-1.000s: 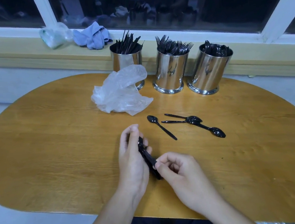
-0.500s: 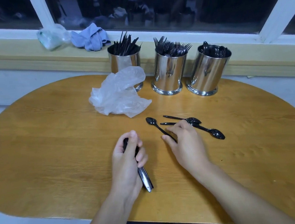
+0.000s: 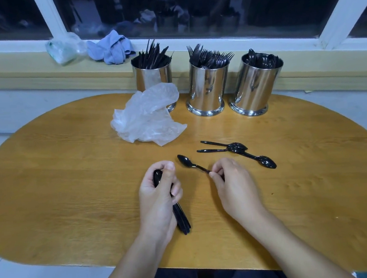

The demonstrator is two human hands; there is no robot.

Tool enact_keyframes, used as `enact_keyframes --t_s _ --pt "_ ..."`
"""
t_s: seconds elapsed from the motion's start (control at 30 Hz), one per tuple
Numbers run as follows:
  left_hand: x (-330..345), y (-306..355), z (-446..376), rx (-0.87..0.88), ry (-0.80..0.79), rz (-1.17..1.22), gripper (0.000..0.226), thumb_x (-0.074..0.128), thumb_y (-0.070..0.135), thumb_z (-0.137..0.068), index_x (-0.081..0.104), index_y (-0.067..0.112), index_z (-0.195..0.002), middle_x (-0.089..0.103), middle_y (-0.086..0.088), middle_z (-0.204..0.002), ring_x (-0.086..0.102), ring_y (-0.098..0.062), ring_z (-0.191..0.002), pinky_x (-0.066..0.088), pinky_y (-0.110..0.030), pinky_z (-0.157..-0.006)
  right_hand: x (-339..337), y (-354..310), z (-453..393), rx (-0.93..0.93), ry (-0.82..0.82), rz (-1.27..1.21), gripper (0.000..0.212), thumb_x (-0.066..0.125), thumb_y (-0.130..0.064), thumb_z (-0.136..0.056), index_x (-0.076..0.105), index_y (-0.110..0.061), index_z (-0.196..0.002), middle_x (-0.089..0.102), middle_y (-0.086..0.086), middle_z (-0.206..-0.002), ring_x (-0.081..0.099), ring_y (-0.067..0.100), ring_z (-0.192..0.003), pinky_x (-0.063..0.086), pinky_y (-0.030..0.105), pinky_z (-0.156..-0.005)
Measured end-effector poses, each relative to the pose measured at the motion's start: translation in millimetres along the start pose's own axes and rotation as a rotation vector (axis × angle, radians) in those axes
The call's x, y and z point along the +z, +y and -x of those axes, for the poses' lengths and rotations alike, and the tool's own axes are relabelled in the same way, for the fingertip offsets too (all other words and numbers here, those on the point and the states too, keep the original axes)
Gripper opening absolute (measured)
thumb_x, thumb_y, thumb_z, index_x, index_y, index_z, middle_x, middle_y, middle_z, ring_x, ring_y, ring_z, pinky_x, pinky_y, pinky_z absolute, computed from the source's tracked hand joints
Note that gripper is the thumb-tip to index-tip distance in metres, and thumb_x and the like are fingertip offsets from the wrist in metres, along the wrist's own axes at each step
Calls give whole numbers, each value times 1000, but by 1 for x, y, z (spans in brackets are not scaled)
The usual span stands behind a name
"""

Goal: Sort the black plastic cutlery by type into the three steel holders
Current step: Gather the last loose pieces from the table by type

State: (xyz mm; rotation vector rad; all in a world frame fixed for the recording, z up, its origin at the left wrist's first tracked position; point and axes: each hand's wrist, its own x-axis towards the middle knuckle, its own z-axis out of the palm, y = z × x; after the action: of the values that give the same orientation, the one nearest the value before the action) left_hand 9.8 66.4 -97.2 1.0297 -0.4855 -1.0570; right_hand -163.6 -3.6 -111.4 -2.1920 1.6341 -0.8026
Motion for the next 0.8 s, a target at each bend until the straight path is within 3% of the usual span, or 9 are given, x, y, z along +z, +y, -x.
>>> enact_keyframes --t_s 0.07,0.17,0.27,0.33,0.43,0.57,0.63,0.73,0.8 --pt "4 1 -1 -2 16 16 39 83 45 -93 64 14 -109 46 0 -82 34 -13 -63 29 -24 -49 -10 -7 14 93 12 -233 18 72 -23 -103 62 -31 -92 64 -12 -81 61 8 -76 48 25 -69" --pt "11 -2 -2 -6 10 26 52 89 48 -92 63 14 -122 55 4 -88 39 -12 -66 29 -24 -50 -26 -30 34 242 -96 -699 11 77 -18 -100 72 -23 -91 72 -5 -83 64 11 -75 53 26 -74" --pt "20 -7 -3 -28 22 63 42 84 45 -99 66 17 -124 58 3 -89 46 -11 -70 35 -24 -53 -32 -42 48 234 -233 -801 9 80 -15 -97 75 -20 -91 70 2 -81 59 10 -74 53 29 -74" --pt "26 -10 -5 -54 49 101 25 71 38 -108 68 18 -124 58 2 -90 49 -11 -72 38 -26 -58 -36 -40 50 205 -258 -789 10 80 -14 -96 76 -18 -88 70 9 -81 57 8 -72 52 30 -72" --pt "30 -15 -8 -98 70 160 19 62 28 -115 65 17 -130 57 1 -87 49 -12 -71 39 -30 -68 -45 -29 46 147 -262 -750 15 80 -23 -99 78 -17 -85 71 8 -80 56 9 -71 52 35 -71" --pt "27 -16 -9 -173 31 265 26 65 30 -112 65 17 -135 53 1 -87 41 -10 -66 42 -22 -57 -47 12 22 157 -47 -575 13 78 -30 -100 76 -24 -89 72 -7 -81 64 10 -74 54 38 -72" --pt "24 -14 -9 -181 -8 236 31 66 34 -110 68 18 -137 54 2 -88 37 -8 -65 37 -17 -49 -45 39 2 101 95 -335 6 79 -32 -98 76 -29 -102 69 -14 -94 63 10 -84 50 30 -78" --pt "23 -13 -8 -175 -80 215 29 66 40 -109 68 14 -123 53 1 -89 32 -7 -63 30 -16 -44 -41 70 -29 21 128 -28 38 79 -38 -98 72 -26 -133 63 -11 -121 57 15 -110 49 33 -99" --pt "24 -13 -7 -171 -94 201 29 68 44 -108 64 15 -115 52 1 -88 30 -8 -64 28 -17 -45 -41 77 -46 5 101 58 45 72 -45 -102 68 -25 -142 63 -7 -130 54 20 -119 46 39 -105"
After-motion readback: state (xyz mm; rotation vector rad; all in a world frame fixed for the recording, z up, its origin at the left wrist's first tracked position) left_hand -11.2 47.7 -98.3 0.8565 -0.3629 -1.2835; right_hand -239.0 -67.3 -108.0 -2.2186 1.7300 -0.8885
